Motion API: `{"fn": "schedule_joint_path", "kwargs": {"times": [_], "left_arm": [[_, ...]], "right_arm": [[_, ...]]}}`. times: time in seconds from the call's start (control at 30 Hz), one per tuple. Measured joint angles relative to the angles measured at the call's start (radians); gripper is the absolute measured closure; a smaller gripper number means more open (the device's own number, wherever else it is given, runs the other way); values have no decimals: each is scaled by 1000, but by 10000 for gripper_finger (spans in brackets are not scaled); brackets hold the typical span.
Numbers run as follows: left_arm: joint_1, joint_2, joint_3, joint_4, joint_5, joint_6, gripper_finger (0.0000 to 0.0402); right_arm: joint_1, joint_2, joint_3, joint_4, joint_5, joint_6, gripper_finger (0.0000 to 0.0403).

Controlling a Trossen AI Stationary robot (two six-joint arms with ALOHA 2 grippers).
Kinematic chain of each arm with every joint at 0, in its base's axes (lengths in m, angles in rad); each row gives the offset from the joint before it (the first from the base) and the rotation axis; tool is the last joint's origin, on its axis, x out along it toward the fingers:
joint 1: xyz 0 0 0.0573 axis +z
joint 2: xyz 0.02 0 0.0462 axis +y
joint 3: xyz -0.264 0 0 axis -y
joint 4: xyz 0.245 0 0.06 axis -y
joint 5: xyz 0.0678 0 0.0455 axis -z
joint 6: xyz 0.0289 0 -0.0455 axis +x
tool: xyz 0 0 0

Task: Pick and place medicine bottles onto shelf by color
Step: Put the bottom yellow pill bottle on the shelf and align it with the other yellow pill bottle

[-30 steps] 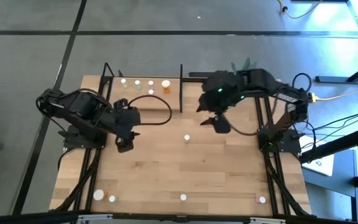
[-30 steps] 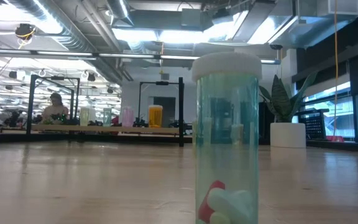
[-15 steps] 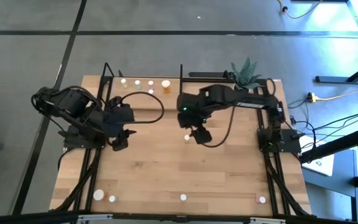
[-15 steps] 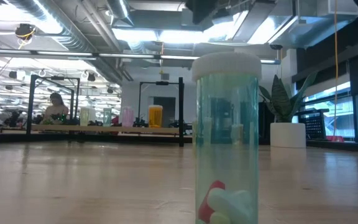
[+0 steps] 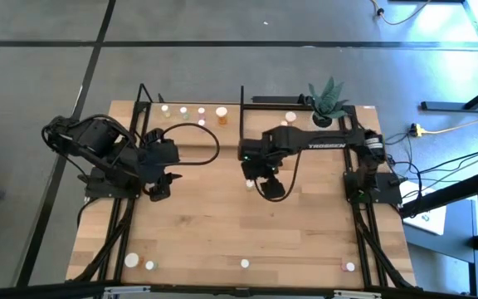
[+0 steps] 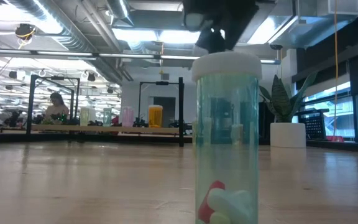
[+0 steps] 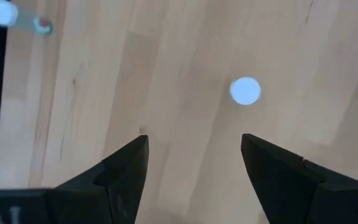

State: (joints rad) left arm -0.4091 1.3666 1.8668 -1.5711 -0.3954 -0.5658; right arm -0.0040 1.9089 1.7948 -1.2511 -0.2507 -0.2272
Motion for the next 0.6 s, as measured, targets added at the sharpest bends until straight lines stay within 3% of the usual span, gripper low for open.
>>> {"fn": "schedule_joint_path", "kwargs": {"times": [0.13, 0.27, 0.47, 0.6], "left_arm": [[0, 0, 0, 0, 0, 0, 190], [0, 0, 0, 0, 0, 0, 190], [1, 0, 0, 0, -13, 1, 190], [1, 0, 0, 0, -13, 0, 190]], "right_arm": [[0, -94, -205, 228, 10, 115, 144], [19, -172, -397, 406, 96, 221, 144], [59, -221, -635, 728, 146, 392, 144], [99, -223, -748, 889, 241, 499, 144]]}}
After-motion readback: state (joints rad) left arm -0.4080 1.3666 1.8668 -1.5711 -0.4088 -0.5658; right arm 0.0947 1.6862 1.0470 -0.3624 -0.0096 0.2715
